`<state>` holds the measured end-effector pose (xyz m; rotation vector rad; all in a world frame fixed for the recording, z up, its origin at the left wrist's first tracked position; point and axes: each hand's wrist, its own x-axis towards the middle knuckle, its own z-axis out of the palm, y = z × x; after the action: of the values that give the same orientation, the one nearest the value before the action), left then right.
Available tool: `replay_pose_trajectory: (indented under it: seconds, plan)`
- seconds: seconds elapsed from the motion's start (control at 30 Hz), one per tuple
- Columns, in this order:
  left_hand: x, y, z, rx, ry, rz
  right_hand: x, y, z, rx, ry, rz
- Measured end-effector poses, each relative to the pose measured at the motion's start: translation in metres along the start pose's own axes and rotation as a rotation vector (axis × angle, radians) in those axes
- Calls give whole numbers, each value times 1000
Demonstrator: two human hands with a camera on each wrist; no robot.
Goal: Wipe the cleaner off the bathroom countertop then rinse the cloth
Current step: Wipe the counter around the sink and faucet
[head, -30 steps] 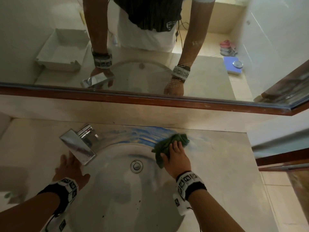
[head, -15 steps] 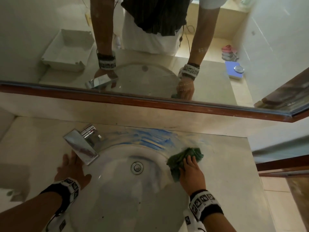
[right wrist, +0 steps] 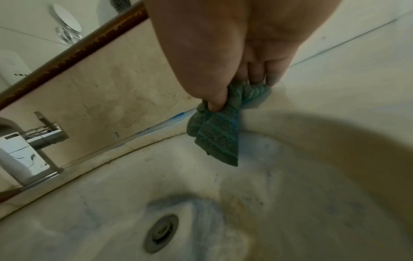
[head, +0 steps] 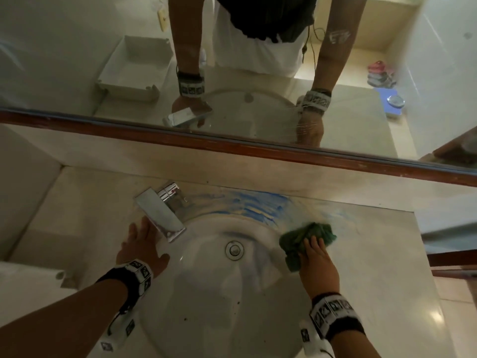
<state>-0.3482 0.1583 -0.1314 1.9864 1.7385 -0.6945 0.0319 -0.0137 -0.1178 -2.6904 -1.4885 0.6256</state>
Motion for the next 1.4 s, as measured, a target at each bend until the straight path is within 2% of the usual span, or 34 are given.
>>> replay_pose_trajectory:
  seconds: [0.1,0.27,0.37,0.43,0.5,0.6,0.7,0.83,1.0,1.17,1.3,1.4]
  plan:
    - [2,-2,1,0,14,0,-2,2,1,26,-2,33]
    - [3,-4,2,11,16,4,49,-31,-14,16,-27,3]
    - [3,-9,-3,13,2,26,59,-41,-26,-13,-67,-39]
    - [-1,-11,-6,20,-9,56,47,-36,-27,-58,-71,-36]
    - [-7,-11,-4,55,12,90,28,-19,-20,-57,-40,28]
    - [-18,-4,7,133,107,175,-9,13,-3,20,-17,167]
    - [-21,6,11,205,176,243,-37,34,7,47,-25,243]
    - [-15,15,2,256,153,231,-42,38,9,55,-49,266]
    - [-10,35,7,255,140,143,-4,33,-4,42,-2,197]
    - [12,55,11,86,50,46,25,32,-10,55,12,155]
    - [27,53,18,-9,47,26,-7,43,9,96,17,210]
    - [18,63,12,-30,11,-4,-44,54,27,52,-26,236]
